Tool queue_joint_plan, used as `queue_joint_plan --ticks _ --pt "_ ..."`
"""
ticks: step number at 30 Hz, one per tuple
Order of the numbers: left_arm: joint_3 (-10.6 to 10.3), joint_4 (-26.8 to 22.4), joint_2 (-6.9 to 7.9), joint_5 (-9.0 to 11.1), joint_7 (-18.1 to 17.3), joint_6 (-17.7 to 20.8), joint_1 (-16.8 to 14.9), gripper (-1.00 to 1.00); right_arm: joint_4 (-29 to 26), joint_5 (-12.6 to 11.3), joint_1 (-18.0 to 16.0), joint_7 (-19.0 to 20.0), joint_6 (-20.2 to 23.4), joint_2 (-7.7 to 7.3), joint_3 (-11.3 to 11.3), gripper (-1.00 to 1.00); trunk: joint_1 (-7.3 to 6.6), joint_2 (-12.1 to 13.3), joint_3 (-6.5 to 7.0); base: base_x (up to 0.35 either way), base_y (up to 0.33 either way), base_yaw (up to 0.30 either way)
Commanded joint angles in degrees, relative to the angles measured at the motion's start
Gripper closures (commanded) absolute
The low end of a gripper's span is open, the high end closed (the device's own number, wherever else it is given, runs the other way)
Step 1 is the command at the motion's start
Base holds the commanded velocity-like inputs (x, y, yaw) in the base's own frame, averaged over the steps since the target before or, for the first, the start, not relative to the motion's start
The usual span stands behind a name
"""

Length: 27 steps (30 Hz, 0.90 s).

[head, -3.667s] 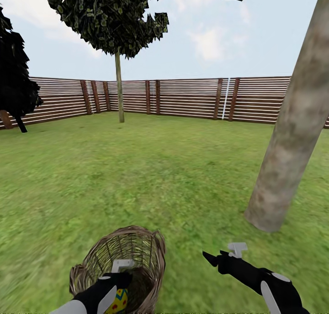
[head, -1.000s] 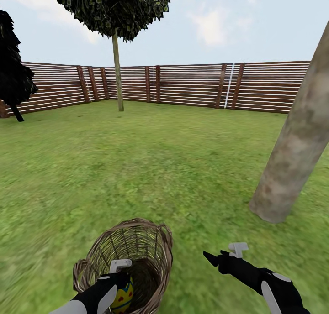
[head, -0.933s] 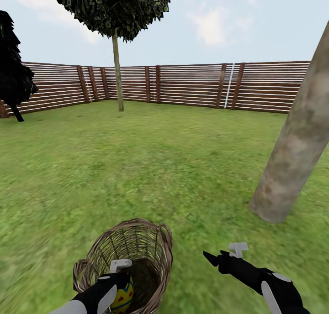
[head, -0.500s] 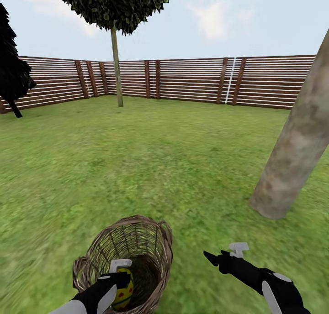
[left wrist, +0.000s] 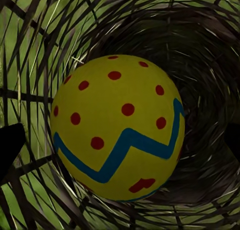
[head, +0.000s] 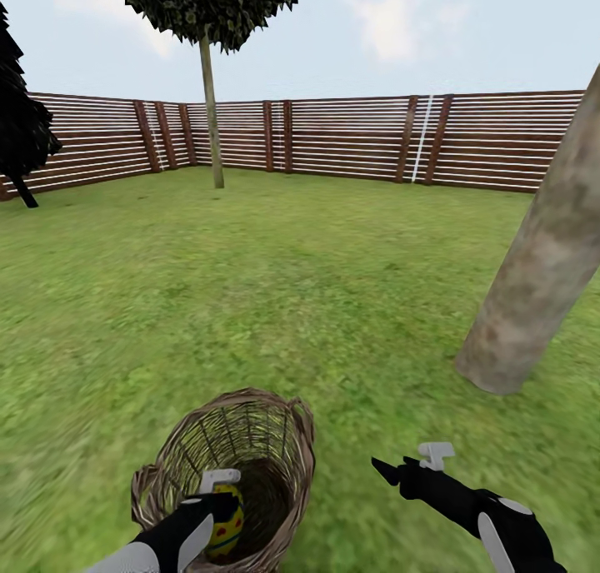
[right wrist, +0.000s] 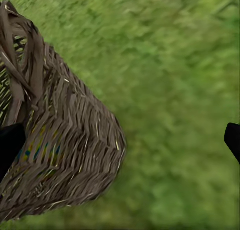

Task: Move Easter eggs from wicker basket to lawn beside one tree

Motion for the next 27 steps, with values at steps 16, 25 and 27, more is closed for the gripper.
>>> queue_joint_plan --ticks 16,25,27 --pt "-0.5 -0.2 0.07 0.4 -0.2 1.0 -2.5 -1.00 0.0 -0.4 0.0 0.1 0.4 0.00 -0.1 -1.00 0.30 -0.2 -2.71 0.000 0.000 0.000" --pt "-0.5 -0.2 0.21 0.4 -0.4 0.4 -2.6 -1.00 -0.9 -0.4 0.1 5.3 0.4 -0.05 -0.3 -1.00 0.37 -0.2 -3.37 0.000 0.000 0.000" --pt "-0.5 -0.2 0.26 0.4 -0.5 0.4 -2.6 -1.00 -1.3 -0.4 0.2 6.7 0.4 -0.06 -0.4 -1.00 0.37 -0.2 -3.37 0.000 0.000 0.000"
